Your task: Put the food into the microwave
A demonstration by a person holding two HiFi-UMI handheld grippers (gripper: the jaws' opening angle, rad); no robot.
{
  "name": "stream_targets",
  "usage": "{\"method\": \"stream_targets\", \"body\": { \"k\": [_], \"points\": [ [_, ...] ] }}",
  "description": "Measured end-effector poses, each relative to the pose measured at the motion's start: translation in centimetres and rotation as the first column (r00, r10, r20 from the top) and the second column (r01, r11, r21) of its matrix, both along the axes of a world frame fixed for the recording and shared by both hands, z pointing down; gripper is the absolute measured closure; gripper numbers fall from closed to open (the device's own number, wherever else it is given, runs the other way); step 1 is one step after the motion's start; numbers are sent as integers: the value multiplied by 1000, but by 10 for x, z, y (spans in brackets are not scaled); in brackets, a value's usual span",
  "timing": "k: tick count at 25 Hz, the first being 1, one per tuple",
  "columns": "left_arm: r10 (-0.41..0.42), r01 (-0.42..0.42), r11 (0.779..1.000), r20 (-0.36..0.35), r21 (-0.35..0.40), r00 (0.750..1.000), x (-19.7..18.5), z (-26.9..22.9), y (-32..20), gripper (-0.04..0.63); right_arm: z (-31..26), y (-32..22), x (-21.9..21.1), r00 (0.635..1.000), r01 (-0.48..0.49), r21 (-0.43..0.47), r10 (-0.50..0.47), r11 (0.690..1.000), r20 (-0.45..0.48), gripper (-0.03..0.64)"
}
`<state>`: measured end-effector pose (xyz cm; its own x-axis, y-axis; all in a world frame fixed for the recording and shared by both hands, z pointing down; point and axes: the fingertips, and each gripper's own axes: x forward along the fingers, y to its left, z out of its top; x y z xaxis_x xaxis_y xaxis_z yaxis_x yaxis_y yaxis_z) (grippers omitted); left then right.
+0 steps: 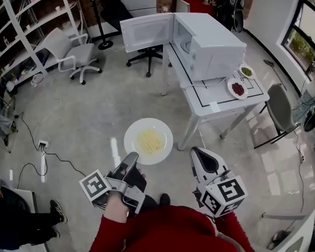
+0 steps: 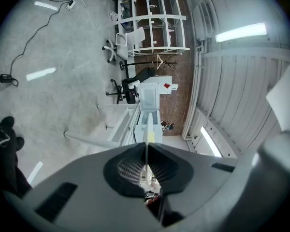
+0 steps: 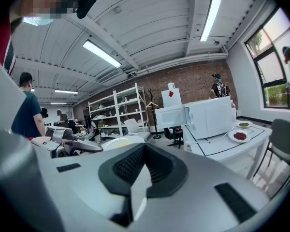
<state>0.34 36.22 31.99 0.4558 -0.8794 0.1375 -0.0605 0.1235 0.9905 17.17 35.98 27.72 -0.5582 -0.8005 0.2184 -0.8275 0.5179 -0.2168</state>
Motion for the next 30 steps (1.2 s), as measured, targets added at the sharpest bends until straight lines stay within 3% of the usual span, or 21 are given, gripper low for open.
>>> {"method": "stream_targets", "body": {
  "k": [16,23,30],
  "points": [
    [2,-3,999,9,33,1000,7,-11,-62,572,-9,-52,15,999,-49,0,49,999,17,603],
    [36,-36,999,-6,22,999,-12,-1,-115,572,-2,-97,-12,997,-72,-21,72,997,2,603],
    [93,-93,996,-11,4,996,-49,9,-199,573,6,-180,-54,993,-114,-52,114,992,-7,602]
  ]
}}
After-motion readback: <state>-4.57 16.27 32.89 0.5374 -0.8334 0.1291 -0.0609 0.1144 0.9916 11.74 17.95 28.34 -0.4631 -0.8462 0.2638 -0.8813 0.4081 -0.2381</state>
